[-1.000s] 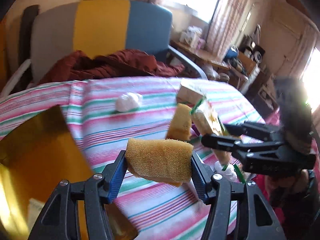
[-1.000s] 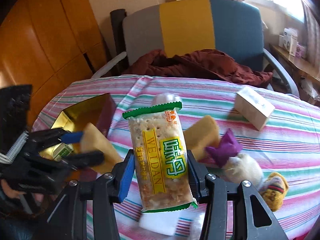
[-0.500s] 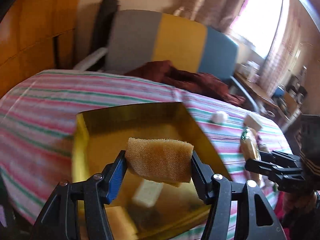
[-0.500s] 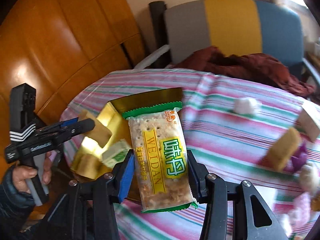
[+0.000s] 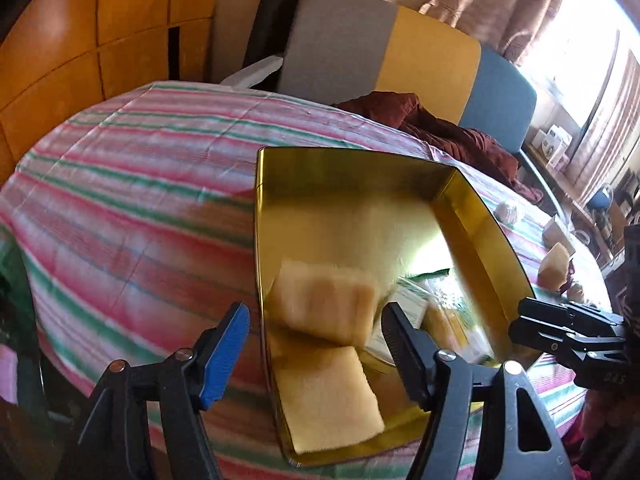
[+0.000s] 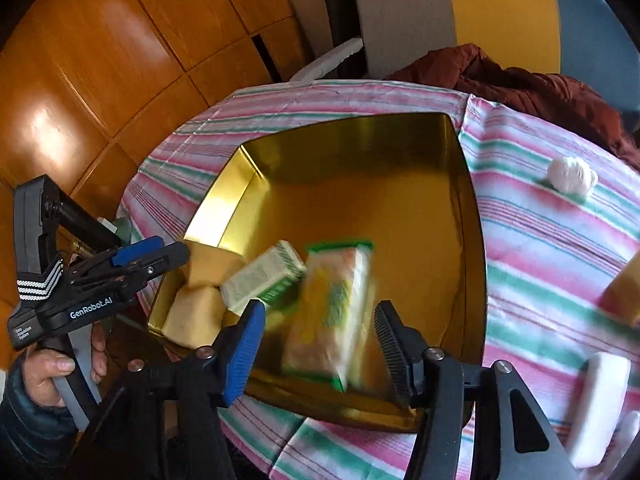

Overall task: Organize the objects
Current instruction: 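Carry the sponge and WEIDAN packet to the gold tray and release both, then withdraw both tools from the tray toward the remaining items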

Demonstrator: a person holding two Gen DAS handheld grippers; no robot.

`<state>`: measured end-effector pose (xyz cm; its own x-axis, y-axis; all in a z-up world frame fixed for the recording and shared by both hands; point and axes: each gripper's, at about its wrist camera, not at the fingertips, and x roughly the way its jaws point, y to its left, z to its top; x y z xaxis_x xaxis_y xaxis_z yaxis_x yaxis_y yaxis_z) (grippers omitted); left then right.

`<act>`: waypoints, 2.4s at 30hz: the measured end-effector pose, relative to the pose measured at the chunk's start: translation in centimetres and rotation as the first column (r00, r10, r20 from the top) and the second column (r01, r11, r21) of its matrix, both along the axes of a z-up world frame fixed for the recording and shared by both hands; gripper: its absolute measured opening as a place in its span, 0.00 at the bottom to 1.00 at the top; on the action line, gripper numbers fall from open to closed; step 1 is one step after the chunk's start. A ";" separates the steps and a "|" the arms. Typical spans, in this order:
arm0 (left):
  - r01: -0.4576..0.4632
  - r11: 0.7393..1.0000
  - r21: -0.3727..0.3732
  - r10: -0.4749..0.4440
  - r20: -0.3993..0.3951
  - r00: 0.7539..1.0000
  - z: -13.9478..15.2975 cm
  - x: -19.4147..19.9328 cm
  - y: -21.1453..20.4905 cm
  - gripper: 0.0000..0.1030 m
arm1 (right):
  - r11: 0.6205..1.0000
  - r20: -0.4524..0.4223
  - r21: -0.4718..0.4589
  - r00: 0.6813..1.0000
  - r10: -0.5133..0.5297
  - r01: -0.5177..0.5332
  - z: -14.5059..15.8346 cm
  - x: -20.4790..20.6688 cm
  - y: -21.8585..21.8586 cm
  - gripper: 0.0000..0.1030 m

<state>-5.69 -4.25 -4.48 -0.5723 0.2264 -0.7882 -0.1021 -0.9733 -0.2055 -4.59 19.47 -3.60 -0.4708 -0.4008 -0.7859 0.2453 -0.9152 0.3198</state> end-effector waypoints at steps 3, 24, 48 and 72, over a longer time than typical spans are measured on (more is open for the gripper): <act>-0.029 0.999 0.035 0.030 -0.017 0.999 0.7 1.0 -0.8 0.68 | 1.000 -0.005 0.000 1.000 -0.008 0.008 0.2 0.8 0.3 0.64; 0.048 0.998 -0.029 -0.051 -0.127 0.991 5.1 3.9 4.2 0.68 | 0.993 -0.132 0.091 0.990 -0.057 0.070 2.3 4.2 -0.2 0.96; 0.215 0.975 -0.056 -0.218 -0.057 0.974 3.5 5.2 10.1 0.68 | 0.962 -0.099 0.100 0.964 -0.246 0.255 0.9 5.8 7.1 1.00; 0.602 0.796 -0.055 -0.603 -0.005 0.797 4.1 6.4 25.3 0.68 | 0.620 -0.068 0.213 0.644 -0.762 0.755 1.3 14.6 33.2 1.00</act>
